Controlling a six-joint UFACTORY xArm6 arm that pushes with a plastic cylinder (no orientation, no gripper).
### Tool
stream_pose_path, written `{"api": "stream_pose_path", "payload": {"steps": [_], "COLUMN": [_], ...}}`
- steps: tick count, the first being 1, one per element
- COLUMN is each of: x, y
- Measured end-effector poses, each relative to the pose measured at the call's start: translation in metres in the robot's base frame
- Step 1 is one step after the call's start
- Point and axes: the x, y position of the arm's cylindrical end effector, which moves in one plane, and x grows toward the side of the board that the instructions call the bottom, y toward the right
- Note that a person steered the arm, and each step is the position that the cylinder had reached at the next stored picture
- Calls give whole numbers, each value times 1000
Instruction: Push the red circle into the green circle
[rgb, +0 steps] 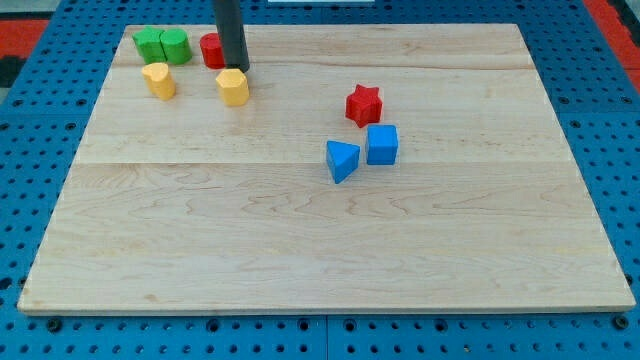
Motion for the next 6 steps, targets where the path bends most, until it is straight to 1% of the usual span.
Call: {"api": "stream_pose_path", "payload": {"steps": [1, 2, 3, 4, 6], "x": [-18, -24, -23, -13, -17], "y": [0, -2, 1, 9, -9]}}
